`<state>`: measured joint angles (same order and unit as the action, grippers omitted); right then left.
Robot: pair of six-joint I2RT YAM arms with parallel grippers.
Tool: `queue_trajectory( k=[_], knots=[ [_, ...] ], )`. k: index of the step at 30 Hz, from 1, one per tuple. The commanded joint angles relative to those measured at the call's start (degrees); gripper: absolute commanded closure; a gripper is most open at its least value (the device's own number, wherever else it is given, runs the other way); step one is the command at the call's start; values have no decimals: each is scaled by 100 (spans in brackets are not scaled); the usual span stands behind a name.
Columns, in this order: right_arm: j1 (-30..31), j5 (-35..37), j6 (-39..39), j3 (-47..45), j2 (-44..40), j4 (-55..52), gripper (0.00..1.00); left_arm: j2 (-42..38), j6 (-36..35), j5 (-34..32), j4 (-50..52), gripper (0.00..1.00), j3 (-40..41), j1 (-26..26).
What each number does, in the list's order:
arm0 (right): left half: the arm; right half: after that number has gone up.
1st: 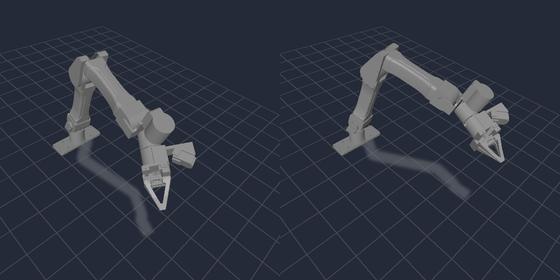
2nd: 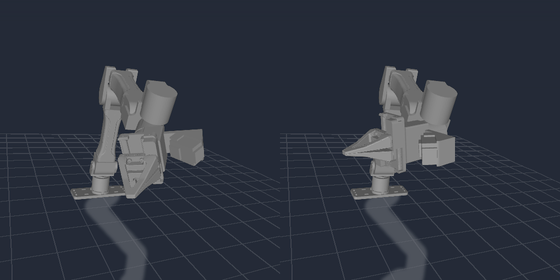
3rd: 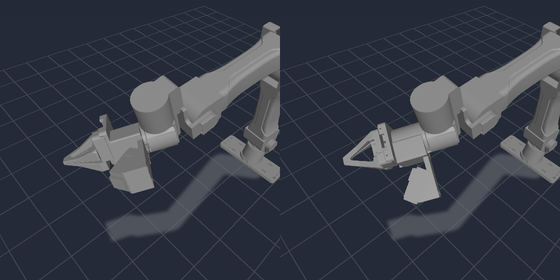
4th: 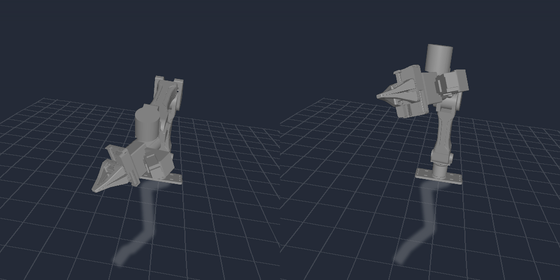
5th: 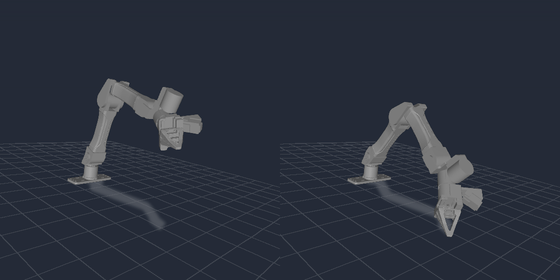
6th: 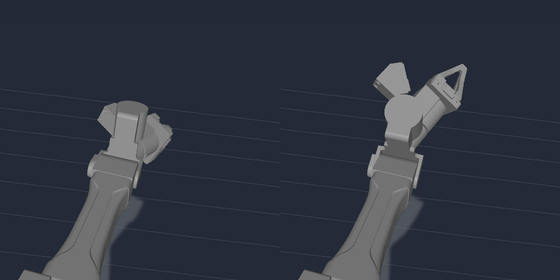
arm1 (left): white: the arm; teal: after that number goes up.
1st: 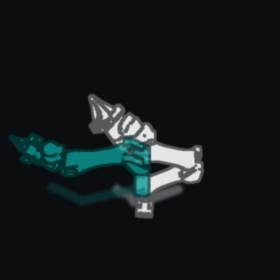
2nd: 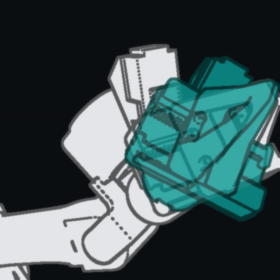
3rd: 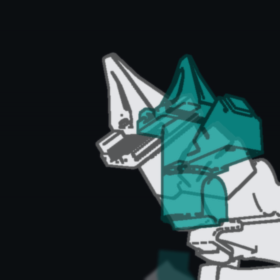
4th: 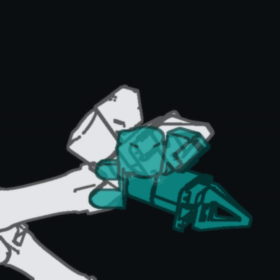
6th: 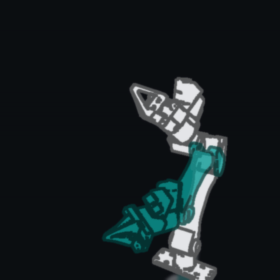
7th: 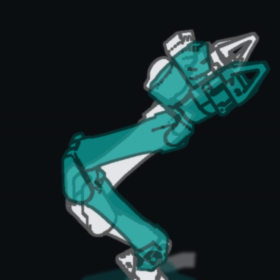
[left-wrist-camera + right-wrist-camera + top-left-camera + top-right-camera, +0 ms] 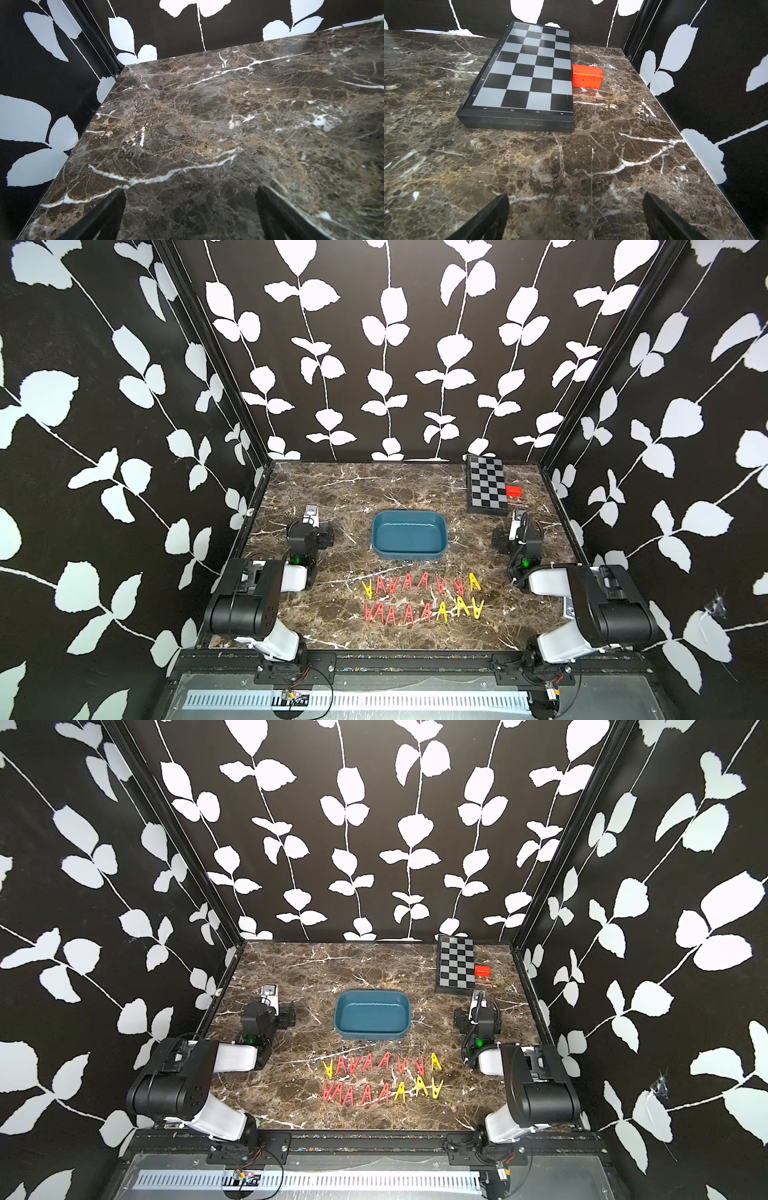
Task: Take the clothespins out of the storage box
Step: Reset both arms
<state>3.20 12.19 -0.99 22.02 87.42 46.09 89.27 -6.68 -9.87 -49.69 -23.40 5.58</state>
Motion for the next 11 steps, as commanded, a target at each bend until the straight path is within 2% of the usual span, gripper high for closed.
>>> queue_trajectory(
  k=[1, 11],
  knots=[
    [-39, -67, 73, 61, 10, 316, 1, -44, -53, 66, -175, 1, 74, -40],
    [-39, -67, 72, 63, 0, 309, 1, -42, -55, 71, -181, 1, 77, -40]
  ],
)
